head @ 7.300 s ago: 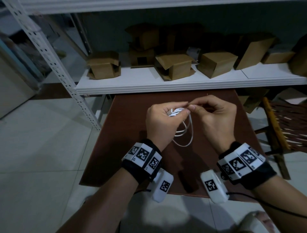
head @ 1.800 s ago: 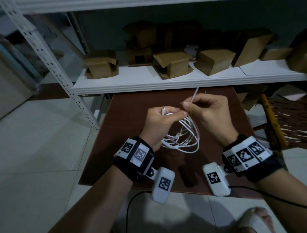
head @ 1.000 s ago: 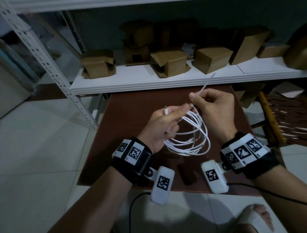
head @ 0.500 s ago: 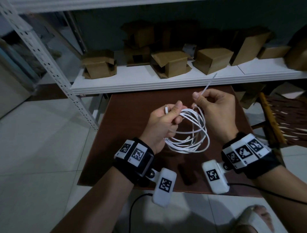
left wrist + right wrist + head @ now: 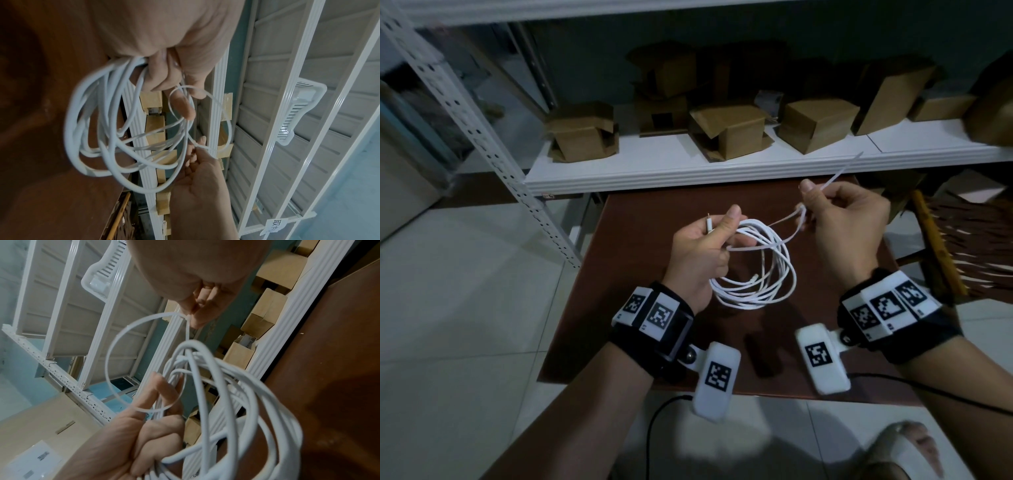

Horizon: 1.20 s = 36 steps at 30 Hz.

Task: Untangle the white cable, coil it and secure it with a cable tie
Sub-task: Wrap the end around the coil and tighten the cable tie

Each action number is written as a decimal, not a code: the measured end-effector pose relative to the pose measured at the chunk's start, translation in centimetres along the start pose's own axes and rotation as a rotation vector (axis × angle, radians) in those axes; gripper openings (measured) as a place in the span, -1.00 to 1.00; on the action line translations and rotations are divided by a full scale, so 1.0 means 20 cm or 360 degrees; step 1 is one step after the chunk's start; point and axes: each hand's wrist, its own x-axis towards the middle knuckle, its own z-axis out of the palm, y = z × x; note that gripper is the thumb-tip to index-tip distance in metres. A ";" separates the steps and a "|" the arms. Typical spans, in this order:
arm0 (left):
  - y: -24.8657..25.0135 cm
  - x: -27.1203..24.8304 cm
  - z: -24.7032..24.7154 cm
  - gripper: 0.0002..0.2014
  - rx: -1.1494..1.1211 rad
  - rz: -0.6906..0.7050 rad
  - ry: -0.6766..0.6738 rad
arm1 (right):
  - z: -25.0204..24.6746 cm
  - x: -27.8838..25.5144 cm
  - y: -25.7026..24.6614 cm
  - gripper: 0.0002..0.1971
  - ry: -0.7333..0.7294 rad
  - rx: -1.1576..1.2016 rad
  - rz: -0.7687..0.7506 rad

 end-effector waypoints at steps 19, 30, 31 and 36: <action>0.02 0.04 -0.08 -0.63 0.0025 -0.0151 0.0131 | -0.04 0.08 0.03 -0.72 0.0113 0.0119 0.0069; 0.08 -0.04 0.03 -0.64 0.0369 0.0160 0.0158 | 0.03 -0.05 -0.02 -0.70 -0.0272 0.0051 -0.0076; 0.08 -0.06 0.04 -0.67 0.0366 0.0185 0.0113 | 0.04 -0.06 -0.02 -0.71 -0.0296 0.0022 -0.0106; 0.10 -0.11 0.08 -0.72 0.0230 0.0144 -0.0074 | 0.05 -0.08 -0.01 -0.76 -0.0346 -0.0060 -0.0192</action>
